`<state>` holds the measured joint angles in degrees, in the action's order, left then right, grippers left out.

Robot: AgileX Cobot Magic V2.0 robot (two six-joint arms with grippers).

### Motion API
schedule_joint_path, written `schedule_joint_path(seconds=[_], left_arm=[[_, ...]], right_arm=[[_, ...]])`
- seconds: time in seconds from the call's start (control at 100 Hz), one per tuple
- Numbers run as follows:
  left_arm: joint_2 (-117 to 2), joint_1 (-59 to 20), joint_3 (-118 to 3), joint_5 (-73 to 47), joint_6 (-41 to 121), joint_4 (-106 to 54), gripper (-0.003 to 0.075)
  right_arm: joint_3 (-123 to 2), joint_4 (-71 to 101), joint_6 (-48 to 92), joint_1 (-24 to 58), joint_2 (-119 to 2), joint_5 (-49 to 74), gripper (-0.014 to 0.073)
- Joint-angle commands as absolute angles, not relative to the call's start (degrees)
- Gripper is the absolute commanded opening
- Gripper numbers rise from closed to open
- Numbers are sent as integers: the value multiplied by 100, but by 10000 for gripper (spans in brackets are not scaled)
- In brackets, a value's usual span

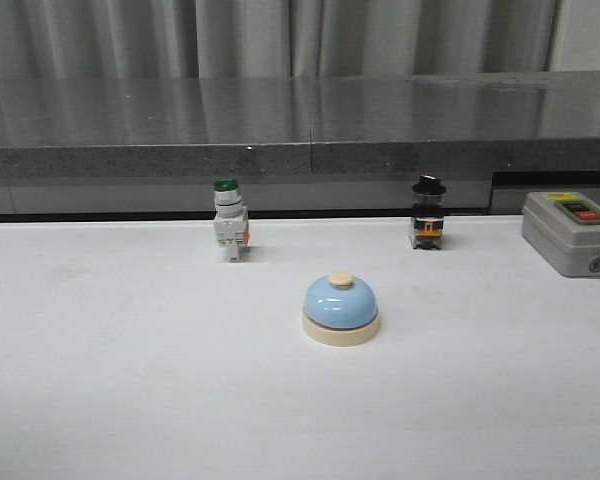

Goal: Place and press bell with both arms

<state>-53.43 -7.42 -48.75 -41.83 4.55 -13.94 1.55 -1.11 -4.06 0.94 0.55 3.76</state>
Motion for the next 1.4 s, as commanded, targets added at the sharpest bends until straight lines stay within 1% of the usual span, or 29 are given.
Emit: schedule_joint_path(seconds=[0.0,0.12,0.55,0.67,0.79,0.93,1.15,1.39], left_arm=[[-4943,-676,-4723,-3635,385,-1413,-20],[-4456,-580,-4297,-3381,385,-1378,-20],[-2874,-469,-3021,-3301,385,-1017,-20],[-2555,-469,-2540,-2817,385,-1017,-20],[-2104,-469,-1945,-1770,385,-915,-20],[-1562,-469,-1345,-905,385,-585,-20],[-700,-469,-492,0,385,-471,-20],[173,-378,160,274,385,-471,-20]], right_arm=[[70,-150,-380,105,172,-91,-60],[70,-150,-380,105,172,-91,-60],[70,-150,-380,105,172,-91,-60],[70,-150,-380,105,172,-91,-60],[70,-150,-380,105,172,-91,-60],[70,-150,-380,105,172,-91,-60],[70,-150,-380,105,172,-91,-60],[70,-150,-380,105,172,-91,-60]])
